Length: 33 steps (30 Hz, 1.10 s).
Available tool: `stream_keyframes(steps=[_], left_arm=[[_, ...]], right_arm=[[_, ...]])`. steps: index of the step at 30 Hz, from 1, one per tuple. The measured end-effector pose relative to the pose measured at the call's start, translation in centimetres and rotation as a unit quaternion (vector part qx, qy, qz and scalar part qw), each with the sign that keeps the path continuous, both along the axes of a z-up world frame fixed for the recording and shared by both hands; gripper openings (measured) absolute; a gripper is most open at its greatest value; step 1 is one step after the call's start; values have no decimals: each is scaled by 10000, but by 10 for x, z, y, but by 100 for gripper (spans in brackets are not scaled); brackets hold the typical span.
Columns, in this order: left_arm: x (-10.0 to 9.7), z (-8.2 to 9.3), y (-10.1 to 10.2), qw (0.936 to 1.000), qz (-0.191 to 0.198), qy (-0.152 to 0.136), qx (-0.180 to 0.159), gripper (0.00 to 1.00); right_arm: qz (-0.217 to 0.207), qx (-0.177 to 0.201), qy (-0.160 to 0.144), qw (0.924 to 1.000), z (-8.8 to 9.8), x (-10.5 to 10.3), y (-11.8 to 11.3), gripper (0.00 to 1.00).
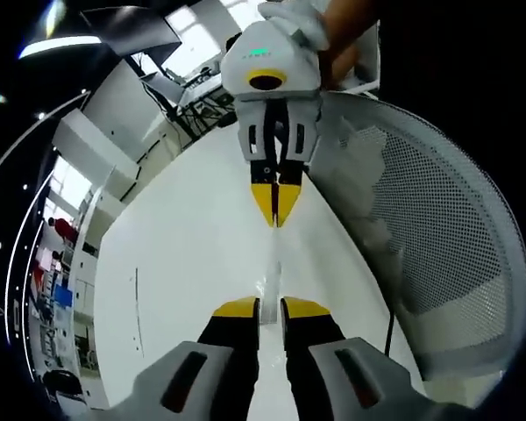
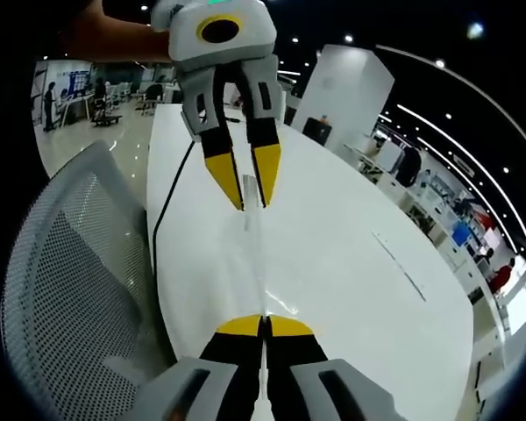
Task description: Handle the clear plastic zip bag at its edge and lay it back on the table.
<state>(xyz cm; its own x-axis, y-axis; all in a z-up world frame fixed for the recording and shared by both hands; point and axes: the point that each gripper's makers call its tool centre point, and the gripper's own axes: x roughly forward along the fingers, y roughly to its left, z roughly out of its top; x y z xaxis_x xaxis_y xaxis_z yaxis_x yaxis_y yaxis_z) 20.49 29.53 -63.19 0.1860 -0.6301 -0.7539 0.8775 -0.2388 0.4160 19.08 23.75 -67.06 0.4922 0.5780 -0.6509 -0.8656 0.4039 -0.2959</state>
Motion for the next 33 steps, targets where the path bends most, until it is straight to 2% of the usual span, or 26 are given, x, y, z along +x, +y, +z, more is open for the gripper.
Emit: stream_keyframes(steps=[9, 21, 28, 33], left_arm=[[0, -9, 2, 9998, 8, 8, 173, 0], [2, -14, 5, 9998, 42, 10, 199, 0], [1, -13, 6, 9997, 159, 153, 125, 0], [0, -13, 6, 9996, 182, 214, 83, 0]], right_arm=[[71, 21, 48, 10000, 1, -1, 6, 0], [27, 118, 39, 9999, 6, 1, 7, 0], [188, 390, -64, 9990, 21, 1, 22, 6], [283, 433, -71, 9986, 23, 0, 31, 6]])
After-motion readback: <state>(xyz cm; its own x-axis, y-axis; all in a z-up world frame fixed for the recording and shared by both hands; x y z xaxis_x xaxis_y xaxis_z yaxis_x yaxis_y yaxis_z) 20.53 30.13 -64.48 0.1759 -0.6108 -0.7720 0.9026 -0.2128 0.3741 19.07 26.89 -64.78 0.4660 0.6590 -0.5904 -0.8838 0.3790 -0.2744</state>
